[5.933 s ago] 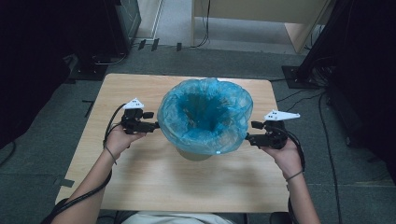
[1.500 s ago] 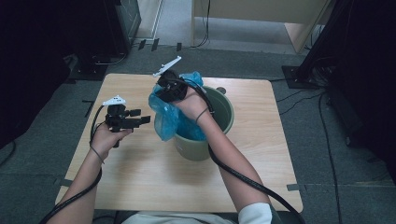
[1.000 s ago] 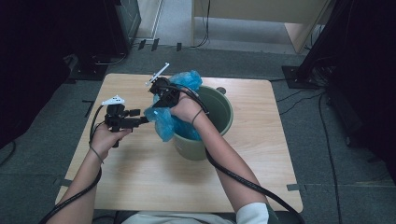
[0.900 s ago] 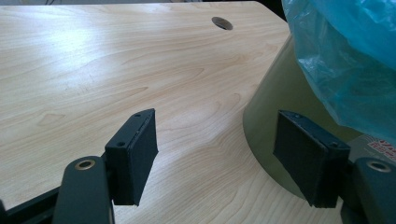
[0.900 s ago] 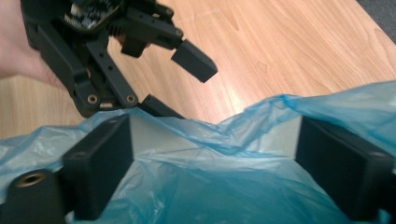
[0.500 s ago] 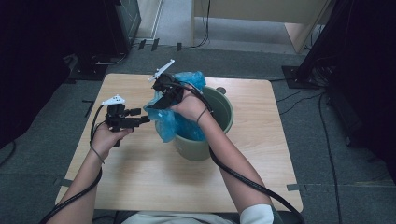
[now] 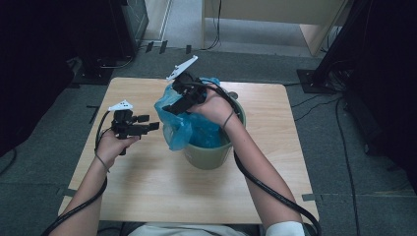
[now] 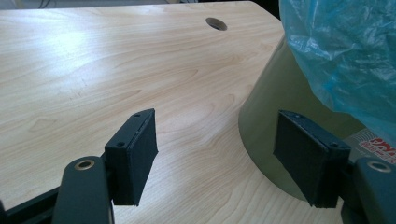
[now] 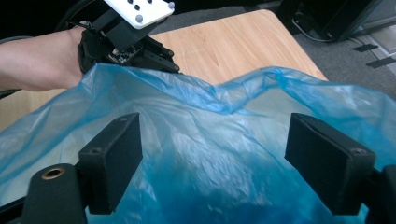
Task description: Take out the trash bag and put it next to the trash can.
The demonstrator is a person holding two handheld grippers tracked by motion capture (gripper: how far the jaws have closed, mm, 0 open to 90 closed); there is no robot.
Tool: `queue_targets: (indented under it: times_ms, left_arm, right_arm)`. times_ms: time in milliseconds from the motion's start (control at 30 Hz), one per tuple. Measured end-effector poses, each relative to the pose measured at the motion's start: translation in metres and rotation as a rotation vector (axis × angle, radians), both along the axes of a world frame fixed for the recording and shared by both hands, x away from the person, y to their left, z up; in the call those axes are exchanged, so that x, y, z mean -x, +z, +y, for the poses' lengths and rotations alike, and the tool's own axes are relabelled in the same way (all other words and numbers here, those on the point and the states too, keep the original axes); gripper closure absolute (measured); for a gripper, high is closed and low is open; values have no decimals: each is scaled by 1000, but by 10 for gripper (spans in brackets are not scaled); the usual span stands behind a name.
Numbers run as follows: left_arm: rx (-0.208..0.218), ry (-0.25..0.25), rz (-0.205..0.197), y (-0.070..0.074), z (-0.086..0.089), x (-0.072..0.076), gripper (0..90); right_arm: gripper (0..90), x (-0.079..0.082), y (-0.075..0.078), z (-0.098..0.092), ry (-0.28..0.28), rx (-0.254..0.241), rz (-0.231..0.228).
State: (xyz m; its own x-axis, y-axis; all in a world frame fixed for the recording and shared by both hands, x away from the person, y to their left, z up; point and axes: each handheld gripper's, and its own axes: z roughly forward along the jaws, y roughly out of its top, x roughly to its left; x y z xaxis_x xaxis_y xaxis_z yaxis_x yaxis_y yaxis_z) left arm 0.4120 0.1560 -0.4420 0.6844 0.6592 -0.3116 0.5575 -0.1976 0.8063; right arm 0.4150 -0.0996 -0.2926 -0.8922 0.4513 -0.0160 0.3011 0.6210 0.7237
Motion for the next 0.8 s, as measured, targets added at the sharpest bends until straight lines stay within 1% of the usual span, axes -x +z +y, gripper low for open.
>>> queue_targets:
  times_ms: [33, 67, 100, 133, 167, 200, 233, 267, 300, 333, 400, 433, 467, 533, 633, 667, 700, 767, 800]
  left_arm:
    - [-5, -2, 1, 1, 0, 0, 297]
    - [-6, -4, 0, 1, -1, 0, 297]
    - [-6, -9, -1, 2, -1, 1, 297]
    - [-6, -12, -5, 3, -1, 1, 297]
    - [-6, -12, -5, 5, -2, 1, 298]
    - [-7, -14, -7, 6, -2, 1, 298]
    - [-6, -21, -9, 9, -2, 2, 299]
    - [-6, -21, -9, 9, -2, 2, 300]
    - [-5, -36, 3, 12, -1, 1, 305]
    - [-5, -36, 3, 12, -1, 1, 307]
    - [-11, -43, 19, 15, -2, 0, 307]
    - [-19, -52, 23, 15, -2, 0, 308]
    - [-31, -60, 28, 16, -2, 0, 308]
    - [-52, -71, 34, 20, -4, -1, 308]
    - [-70, -84, 33, 26, -5, -1, 311]
    - [-72, -85, 37, 28, -5, -2, 325]
    - [-72, -88, 42, 30, -5, -3, 325]
    - [-71, -91, 53, 36, -4, -5, 330]
    - [-76, -95, 53, 40, -4, -6, 331]
  right_arm:
    - [203, 2, 3, -6, 4, -32, 19]
    - [203, 2, 3, -6, 4, -32, 19]
    - [211, 3, 4, -8, 8, -52, 18]
    - [214, 4, 6, -11, 5, -57, 17]
    - [216, 5, 7, -12, -3, -41, 15]
    - [218, 6, 8, -15, -9, -26, 1]
    - [225, 9, 10, -21, -11, -40, -4]
    - [227, 11, 10, -25, -13, -49, -4]
    - [227, 13, 10, -29, -19, -50, -5]
    - [227, 13, 10, -29, -19, -50, -5]
    - [226, 16, 9, -37, -30, -48, -8]
    - [226, 19, 10, -44, -31, -63, -15]
    - [226, 19, 10, -44, -31, -63, -15]
    - [227, 24, 13, -51, -38, -74, -23]
    - [227, 27, 15, -62, -70, -60, -15]
    - [228, 28, 12, -70, -77, -53, -5]
    - [228, 28, 12, -70, -77, -53, -5]
    - [229, 31, 8, -77, -85, -58, 5]
    - [229, 31, 6, -80, -89, -59, 1]
